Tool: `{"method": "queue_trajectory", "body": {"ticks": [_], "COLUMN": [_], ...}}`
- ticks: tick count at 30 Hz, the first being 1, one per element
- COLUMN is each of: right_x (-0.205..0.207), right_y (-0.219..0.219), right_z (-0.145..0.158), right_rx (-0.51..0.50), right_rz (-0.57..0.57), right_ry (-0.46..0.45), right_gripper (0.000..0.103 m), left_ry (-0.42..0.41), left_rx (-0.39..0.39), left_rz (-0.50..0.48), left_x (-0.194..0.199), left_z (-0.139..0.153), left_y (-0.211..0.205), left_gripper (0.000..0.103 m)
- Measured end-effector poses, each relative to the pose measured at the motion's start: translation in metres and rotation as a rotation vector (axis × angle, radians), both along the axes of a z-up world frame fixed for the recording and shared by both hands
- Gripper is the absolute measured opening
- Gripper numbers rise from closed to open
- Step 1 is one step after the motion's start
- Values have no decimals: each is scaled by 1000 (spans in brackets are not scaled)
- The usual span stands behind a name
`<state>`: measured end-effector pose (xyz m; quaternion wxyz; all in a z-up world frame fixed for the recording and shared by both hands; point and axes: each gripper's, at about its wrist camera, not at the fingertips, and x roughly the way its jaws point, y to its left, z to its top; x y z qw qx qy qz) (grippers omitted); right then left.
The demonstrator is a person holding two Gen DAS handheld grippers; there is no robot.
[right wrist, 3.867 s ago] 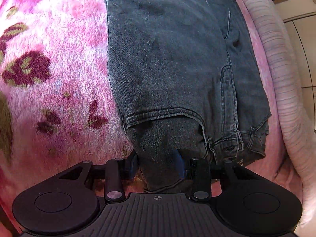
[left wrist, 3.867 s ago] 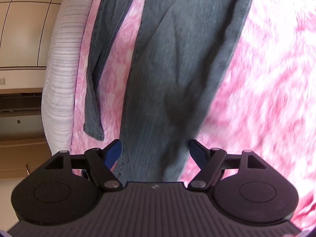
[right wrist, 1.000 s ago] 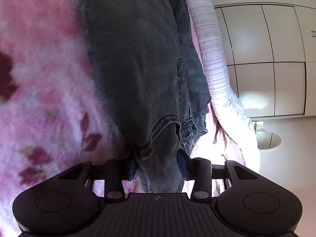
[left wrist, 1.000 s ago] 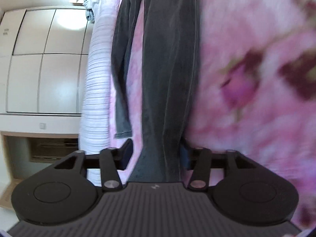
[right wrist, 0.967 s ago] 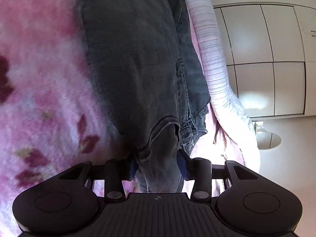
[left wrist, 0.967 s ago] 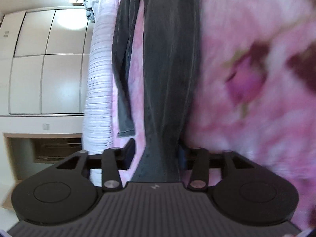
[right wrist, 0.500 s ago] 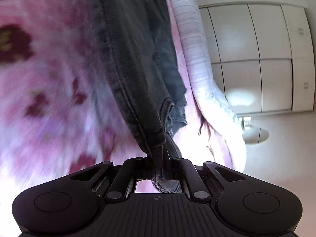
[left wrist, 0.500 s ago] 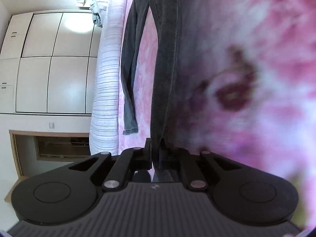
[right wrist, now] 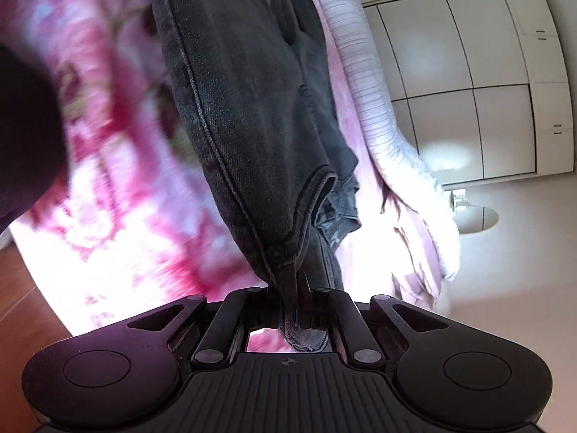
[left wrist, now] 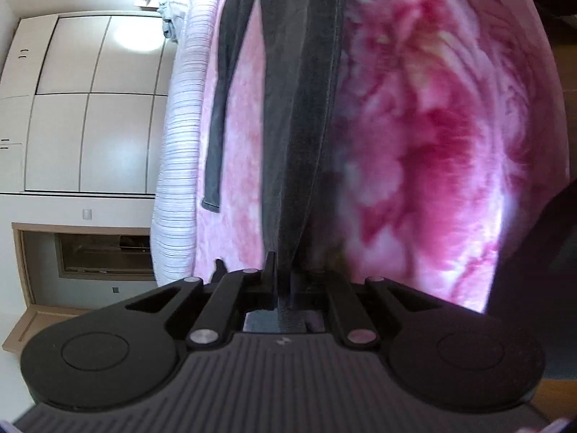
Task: Fold clothes
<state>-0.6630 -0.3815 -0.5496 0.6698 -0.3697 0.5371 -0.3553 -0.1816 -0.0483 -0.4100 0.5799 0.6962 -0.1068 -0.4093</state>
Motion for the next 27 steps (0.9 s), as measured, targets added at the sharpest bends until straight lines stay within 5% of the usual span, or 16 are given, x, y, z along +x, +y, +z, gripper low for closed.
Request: {"method": "queue_trajectory", "body": {"ticks": [5,9,11,17,21,27], "right_x": [18,16,14,56,96,163], "right_y": [-10,-2,10,21,18,4], "right_z": [-18,-23,-17,19,48,87], "right_rx": [-15,-23,-3,43,61,90], "right_rz": [-34,-55,-65,-6,56,143], "right_ry": [21,33,6,-101,-177,-269], "right_gripper": [6,26,38,40,44,49], "left_ry": [-60,-45,-39,-14,-15,8], "left_rx": [55,73,83,32,-93,-179], "left_rz": [-2,73,101,164,150,9], "left_x": [0,11,14,24,46,88], "left_z": [-23,-18,-15,18,54,69], "left_y": [24,44,58,89,55,-67], "left_gripper": [9,12,12,32,39,56]}}
